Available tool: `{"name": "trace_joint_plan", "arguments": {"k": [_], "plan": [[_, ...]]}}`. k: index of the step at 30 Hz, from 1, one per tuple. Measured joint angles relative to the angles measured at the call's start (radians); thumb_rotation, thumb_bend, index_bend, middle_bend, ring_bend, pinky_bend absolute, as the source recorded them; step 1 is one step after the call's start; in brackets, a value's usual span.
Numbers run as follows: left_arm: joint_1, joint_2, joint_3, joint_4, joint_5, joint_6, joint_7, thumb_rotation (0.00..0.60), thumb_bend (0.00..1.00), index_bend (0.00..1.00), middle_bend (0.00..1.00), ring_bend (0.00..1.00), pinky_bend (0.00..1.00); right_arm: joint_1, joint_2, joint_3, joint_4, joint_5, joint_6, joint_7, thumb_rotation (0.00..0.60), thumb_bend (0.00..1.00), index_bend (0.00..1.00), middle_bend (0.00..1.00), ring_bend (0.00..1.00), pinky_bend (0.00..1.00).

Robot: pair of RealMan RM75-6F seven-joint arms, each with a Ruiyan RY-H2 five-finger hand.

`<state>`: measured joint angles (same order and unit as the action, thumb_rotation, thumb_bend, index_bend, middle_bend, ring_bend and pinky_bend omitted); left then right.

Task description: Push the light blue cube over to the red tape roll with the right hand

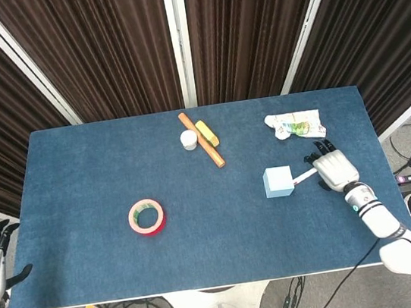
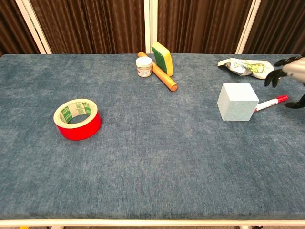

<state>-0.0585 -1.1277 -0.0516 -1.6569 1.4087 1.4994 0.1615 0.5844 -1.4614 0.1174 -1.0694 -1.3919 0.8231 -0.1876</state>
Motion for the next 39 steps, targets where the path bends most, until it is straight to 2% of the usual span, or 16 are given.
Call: {"name": "trace_joint_plan", "arguments": {"k": [13, 19, 31, 39], "plan": [[-0.001, -0.006, -0.003, 0.014, -0.007, -0.012, -0.011, 0.600, 0.19, 0.26, 0.25, 0.16, 0.17, 0.020, -0.152, -0.019, 0.218, 0.007, 0.013, 0.053, 0.600, 0.19, 0.38, 0.37, 0.04, 0.07], [0.001, -0.006, -0.002, 0.017, -0.008, -0.012, -0.016, 0.600, 0.20, 0.26, 0.25, 0.16, 0.17, 0.033, -0.193, -0.020, 0.288, 0.005, 0.013, 0.093, 0.600, 0.19, 0.41, 0.39, 0.06, 0.08], [0.001, -0.011, -0.001, 0.028, -0.012, -0.020, -0.021, 0.600, 0.19, 0.26, 0.25, 0.16, 0.17, 0.053, -0.234, -0.029, 0.359, 0.000, -0.008, 0.129, 0.600, 0.24, 0.48, 0.44, 0.09, 0.10], [0.004, -0.013, -0.001, 0.034, -0.013, -0.020, -0.027, 0.600, 0.19, 0.26, 0.25, 0.16, 0.17, 0.057, -0.239, -0.034, 0.365, -0.004, -0.009, 0.134, 0.600, 0.34, 0.51, 0.47, 0.11, 0.11]]}}
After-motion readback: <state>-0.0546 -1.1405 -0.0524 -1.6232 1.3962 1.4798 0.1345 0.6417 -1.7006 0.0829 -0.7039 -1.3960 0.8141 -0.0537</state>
